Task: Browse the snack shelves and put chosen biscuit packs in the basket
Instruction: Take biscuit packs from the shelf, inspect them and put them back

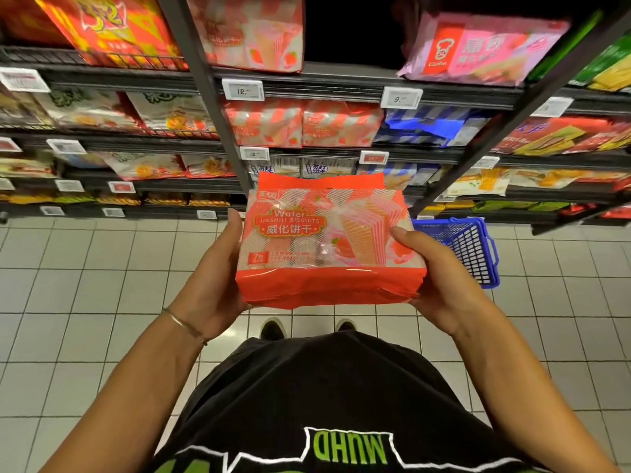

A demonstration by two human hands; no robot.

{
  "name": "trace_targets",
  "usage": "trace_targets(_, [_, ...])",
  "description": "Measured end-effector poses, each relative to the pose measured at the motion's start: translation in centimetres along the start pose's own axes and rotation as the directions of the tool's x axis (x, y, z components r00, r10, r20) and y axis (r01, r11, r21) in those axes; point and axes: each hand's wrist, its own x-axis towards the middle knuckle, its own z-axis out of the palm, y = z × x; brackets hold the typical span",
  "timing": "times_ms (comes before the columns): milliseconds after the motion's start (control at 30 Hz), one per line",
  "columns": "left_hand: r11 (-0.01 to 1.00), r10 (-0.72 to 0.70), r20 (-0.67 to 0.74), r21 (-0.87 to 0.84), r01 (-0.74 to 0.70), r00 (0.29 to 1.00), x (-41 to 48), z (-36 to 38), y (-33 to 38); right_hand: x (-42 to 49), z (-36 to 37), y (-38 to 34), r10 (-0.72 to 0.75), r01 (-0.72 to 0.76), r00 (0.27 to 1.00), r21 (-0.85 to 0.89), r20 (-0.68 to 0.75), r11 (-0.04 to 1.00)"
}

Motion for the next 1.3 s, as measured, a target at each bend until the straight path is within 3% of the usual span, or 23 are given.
trace_targets(267, [0.998,0.046,0.026,0.042,-0.048,0.999,-0.1,0.7,0.4,0.4,-0.8,0.0,0.010,-0.009,1.000,0.058,-0.007,0.998])
trace_targets(733, [0.989,0.082,0.046,0.121,-0.087,0.996,0.1,0.7,-1.0,0.2,-1.2,-1.0,-0.060,0.062,0.997,-0.037,0.044,0.997])
trace_targets(867, [0.992,0.099,0.060,-0.079,-0.094,0.993,0.4,0.1,-0.8,0.4,-1.8,-1.2,0.012,-0.019,0.999,0.129,0.052,0.991])
trace_targets(1000, [0.972,0.155,0.120,-0.195,-0.130,0.981,1.1,0.5,-0.5,0.9,-1.5,-0.9,0.101,-0.176,0.967,0.332,0.233,0.927])
trace_targets(1167, [0.924,0.281,0.165,-0.313,-0.220,0.945,2.1,2.4,1.3,1.5,-0.2,-0.2,0.194,-0.289,0.927,0.283,0.320,0.915])
trace_targets(1300, [0.918,0.219,0.099,-0.358,-0.170,0.971,2.9,2.2,1.8,1.8,-0.5,-0.1,0.240,-0.304,0.929,0.210,0.283,0.929])
